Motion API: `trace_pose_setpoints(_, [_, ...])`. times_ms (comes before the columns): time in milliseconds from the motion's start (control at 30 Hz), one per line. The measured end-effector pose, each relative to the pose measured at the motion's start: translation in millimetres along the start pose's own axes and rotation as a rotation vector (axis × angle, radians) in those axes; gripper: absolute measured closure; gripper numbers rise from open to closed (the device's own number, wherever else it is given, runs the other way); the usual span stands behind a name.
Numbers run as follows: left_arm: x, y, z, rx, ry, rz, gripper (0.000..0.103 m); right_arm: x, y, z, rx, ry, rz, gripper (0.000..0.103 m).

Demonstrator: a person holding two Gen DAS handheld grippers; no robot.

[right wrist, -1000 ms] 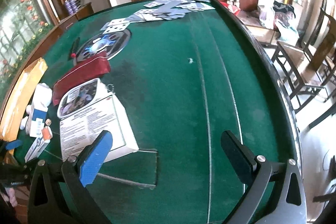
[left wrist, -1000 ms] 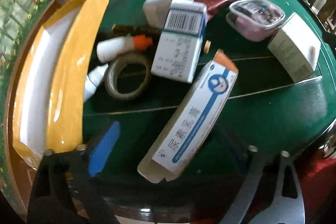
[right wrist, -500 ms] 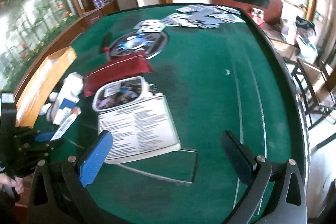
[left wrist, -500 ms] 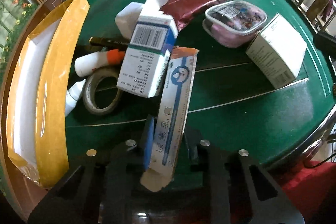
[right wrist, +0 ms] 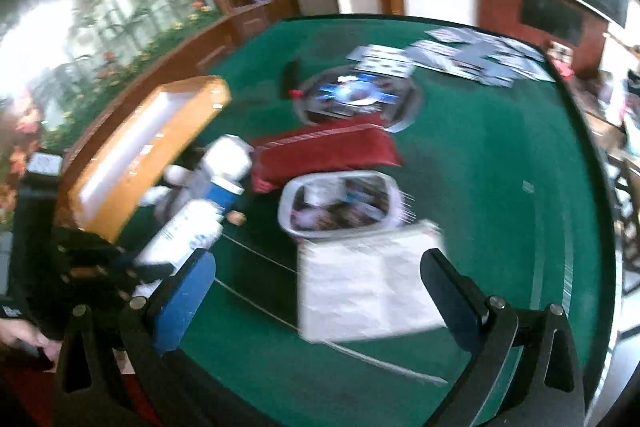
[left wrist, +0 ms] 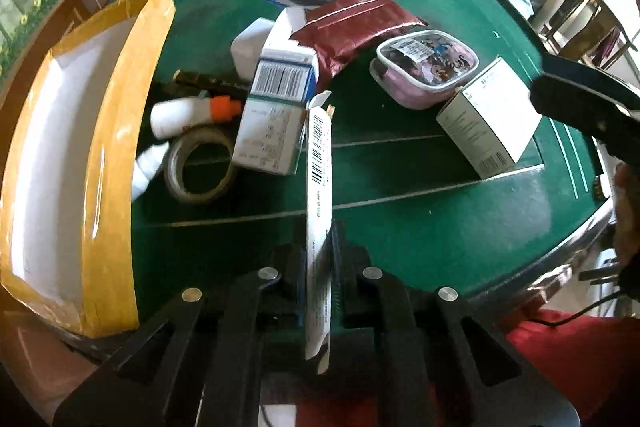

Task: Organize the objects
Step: 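Grasp the clear anime-sticker plastic box with the right gripper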

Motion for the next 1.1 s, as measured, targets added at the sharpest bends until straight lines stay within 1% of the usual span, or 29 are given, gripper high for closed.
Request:
trace_pose_setpoints(67, [-5,2,0,-0.001,0.024,-0.022,0.093,-15,-6,7,-0.014,-0.039,-0.027,0.012])
trace_pose_setpoints(100, [-6,4,-1,-0.002,0.033,-0.031,0.093,-22,-8,12,-0.026,-0.052,-0.043,0.015])
trace_pose_setpoints(133, [-7,6,-2,0.0,0.038,-0.035,0.093,-27,-11,17,-0.038,-0.056,-0.063,0.02])
trace_pose_setpoints(167, [-8,8,-4,0.001,0.042,-0.039,0.093,-31,-13,23,-0.049,-0.039,-0.081,0.021])
trace_pose_setpoints(233, [-8,10,-5,0.002,0.058,-0.043,0.093,-28,-19,32,-0.07,0.001,-0.087,0.021])
trace_pose_setpoints(300, [-8,10,-6,0.006,0.065,-0.042,0.093,-15,-24,44,-0.116,0.025,-0.051,0.019])
trace_pose_setpoints(367, [-8,10,-6,0.009,0.072,-0.046,0.093,-1,-25,52,-0.149,0.033,-0.036,0.018])
trace_pose_setpoints(433, [-10,10,-7,0.012,0.081,-0.051,0.093,8,-23,66,-0.217,0.033,-0.042,0.015])
trace_pose_setpoints(467, [-11,9,-7,0.014,0.083,-0.053,0.093,10,-22,70,-0.236,0.028,-0.044,0.015])
trace_pose_setpoints(500, [-12,9,-8,0.015,0.087,-0.055,0.093,11,-21,75,-0.253,0.019,-0.043,0.014])
trace_pose_setpoints(567, [-13,7,-9,0.015,0.091,-0.056,0.093,13,-18,84,-0.282,-0.002,-0.022,0.008])
trace_pose_setpoints(633, [-13,6,-8,0.012,0.091,-0.051,0.093,15,-14,91,-0.312,-0.02,0.014,0.008])
trace_pose_setpoints(667, [-13,5,-8,0.011,0.091,-0.049,0.093,14,-13,93,-0.325,-0.042,0.033,0.008])
trace_pose_setpoints(733, [-14,5,-7,0.01,0.092,-0.046,0.093,3,-9,88,-0.344,-0.101,0.046,0.007])
trace_pose_setpoints(800, [-15,4,-7,0.008,0.097,-0.046,0.093,-17,-2,78,-0.377,-0.2,0.012,0.007])
trace_pose_setpoints(833, [-15,3,-7,0.006,0.098,-0.046,0.093,-28,1,71,-0.38,-0.228,-0.031,0.007])
trace_pose_setpoints(867, [-15,3,-7,0.005,0.1,-0.044,0.093,-33,2,68,-0.369,-0.218,-0.059,0.007])
trace_pose_setpoints(933, [-16,2,-6,0.0,0.104,-0.041,0.093,-36,-3,63,-0.33,-0.168,-0.108,0.007])
trace_pose_setpoints(1000, [-16,2,-5,-0.005,0.108,-0.039,0.093,-33,-10,64,-0.3,-0.116,-0.14,0.005])
trace_pose_setpoints(1100, [-16,1,-4,-0.009,0.117,-0.041,0.093,-38,-15,73,-0.276,-0.092,-0.231,0.004])
Point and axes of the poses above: each gripper's, at about its wrist camera, not at the fingertips, and z roughly the way its jaws point, x to its right, y to its underside, the point moved 5 cm from there along z, roughly the way its jaws point, and after that the axes turned 11 degrees about y, right-handed, at the moved point
